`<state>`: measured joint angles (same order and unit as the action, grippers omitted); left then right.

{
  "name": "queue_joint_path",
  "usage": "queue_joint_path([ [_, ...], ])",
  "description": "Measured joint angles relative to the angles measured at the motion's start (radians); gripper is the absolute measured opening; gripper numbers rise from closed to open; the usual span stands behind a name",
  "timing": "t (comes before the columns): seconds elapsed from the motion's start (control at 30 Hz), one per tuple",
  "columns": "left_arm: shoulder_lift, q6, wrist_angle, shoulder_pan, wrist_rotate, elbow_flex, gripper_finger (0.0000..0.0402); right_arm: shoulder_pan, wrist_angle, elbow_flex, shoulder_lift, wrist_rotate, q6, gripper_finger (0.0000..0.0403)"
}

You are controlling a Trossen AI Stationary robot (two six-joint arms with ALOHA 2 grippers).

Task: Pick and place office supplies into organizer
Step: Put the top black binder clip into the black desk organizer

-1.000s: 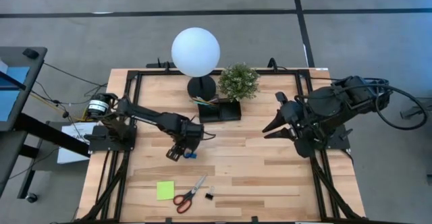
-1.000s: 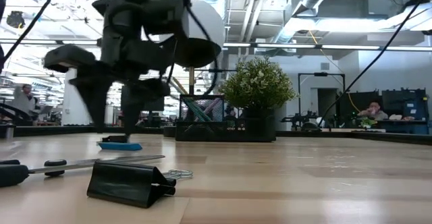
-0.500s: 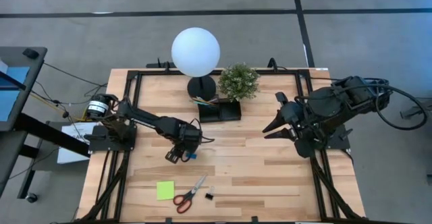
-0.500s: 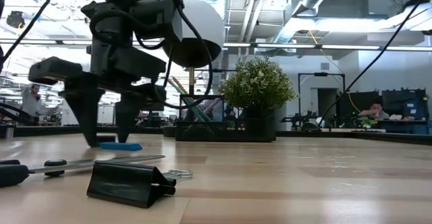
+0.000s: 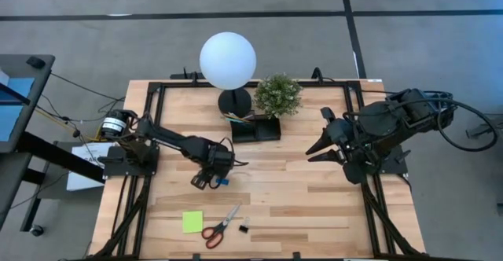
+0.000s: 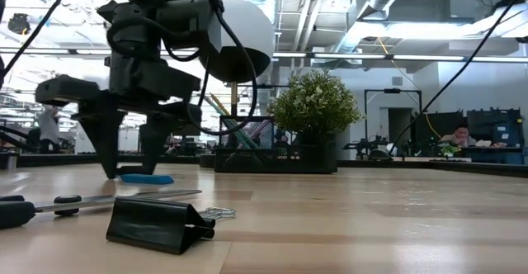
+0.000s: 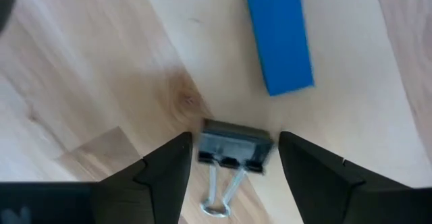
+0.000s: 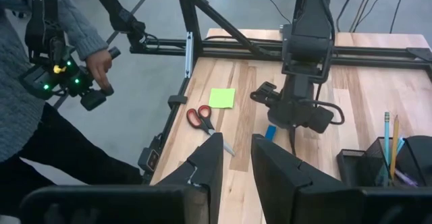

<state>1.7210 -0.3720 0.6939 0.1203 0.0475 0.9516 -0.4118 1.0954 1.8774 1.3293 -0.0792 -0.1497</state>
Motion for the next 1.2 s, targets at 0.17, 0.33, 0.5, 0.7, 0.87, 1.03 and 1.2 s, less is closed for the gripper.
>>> queue_joint_path([
  [0.17, 0.0, -0.018, 0.004, 0.004, -0.003, 0.0, 0.0219, 0.0, 0.0, 0.0, 0.0, 0.0, 0.0, 0.0071],
  [0.33, 0.0, -0.019, -0.048, 0.004, -0.007, 0.0, 0.0218, 0.0, 0.0, 0.0, 0.0, 0.0, 0.0, 0.0071],
  [0.5, 0.0, -0.019, -0.067, 0.004, -0.007, 0.0, 0.0198, 0.0, 0.0, 0.0, 0.0, 0.0, 0.0, 0.0071],
  [0.7, 0.0, -0.015, -0.044, 0.002, -0.006, 0.0, 0.015, 0.0, 0.0, 0.0, 0.0, 0.0, 0.0, 0.0071],
  [0.87, 0.0, -0.015, -0.031, 0.002, -0.006, 0.001, 0.0152, 0.0, 0.001, 0.0, 0.0, 0.0, 0.0, 0.0071],
  [1.03, 0.0, -0.01, -0.044, 0.003, -0.041, 0.001, 0.0158, 0.0, 0.002, 0.0, 0.0, 0.0, 0.0, 0.0071],
  [1.2, 0.0, 0.03, -0.094, 0.003, -0.076, 0.007, 0.0124, 0.0, 0.002, 0.0, 0.0, 0.0, 0.0, 0.0071],
])
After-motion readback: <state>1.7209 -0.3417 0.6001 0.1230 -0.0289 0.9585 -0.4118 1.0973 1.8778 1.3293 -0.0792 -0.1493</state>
